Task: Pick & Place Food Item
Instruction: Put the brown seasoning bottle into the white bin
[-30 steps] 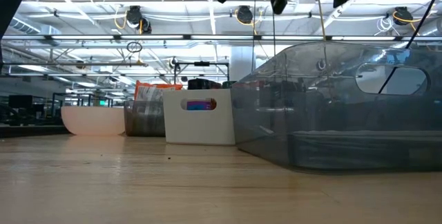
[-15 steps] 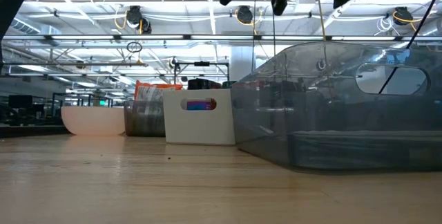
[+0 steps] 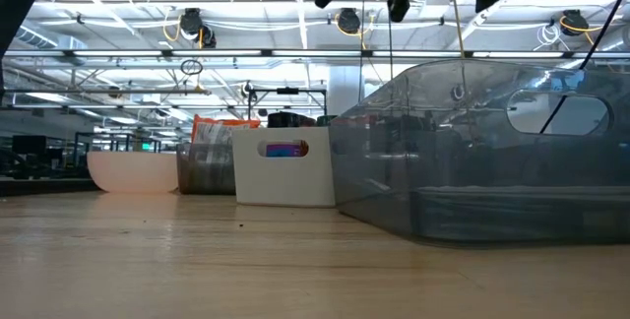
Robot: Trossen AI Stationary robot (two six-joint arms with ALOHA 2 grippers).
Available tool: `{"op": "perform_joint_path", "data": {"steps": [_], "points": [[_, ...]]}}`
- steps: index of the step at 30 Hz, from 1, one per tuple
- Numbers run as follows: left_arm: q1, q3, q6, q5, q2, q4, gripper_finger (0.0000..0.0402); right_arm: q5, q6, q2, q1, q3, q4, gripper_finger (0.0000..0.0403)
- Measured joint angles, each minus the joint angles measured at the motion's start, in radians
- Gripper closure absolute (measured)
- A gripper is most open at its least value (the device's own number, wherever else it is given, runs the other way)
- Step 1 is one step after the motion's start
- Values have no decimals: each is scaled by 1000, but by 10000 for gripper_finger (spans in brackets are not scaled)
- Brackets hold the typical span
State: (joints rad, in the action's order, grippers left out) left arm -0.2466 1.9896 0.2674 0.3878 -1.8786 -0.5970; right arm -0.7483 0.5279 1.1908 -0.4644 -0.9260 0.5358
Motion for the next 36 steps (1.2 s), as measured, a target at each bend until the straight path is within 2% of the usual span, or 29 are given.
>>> {"op": "perform_joint_path", "data": {"steps": [7,15,21,33,36], "points": [[0,0,-47,3,0,-1,209,-11,24,0,0,0,2,166],[-1,2,-83,-19,0,5,209,-18,77,1,-25,0,42,175],[-1,2,-149,-88,2,-4,209,-19,155,2,-74,0,48,174],[-4,2,-231,-177,7,-71,209,-2,275,2,-88,-2,56,174],[-4,38,-278,-235,6,-158,209,14,289,2,-88,-2,26,172]]}}
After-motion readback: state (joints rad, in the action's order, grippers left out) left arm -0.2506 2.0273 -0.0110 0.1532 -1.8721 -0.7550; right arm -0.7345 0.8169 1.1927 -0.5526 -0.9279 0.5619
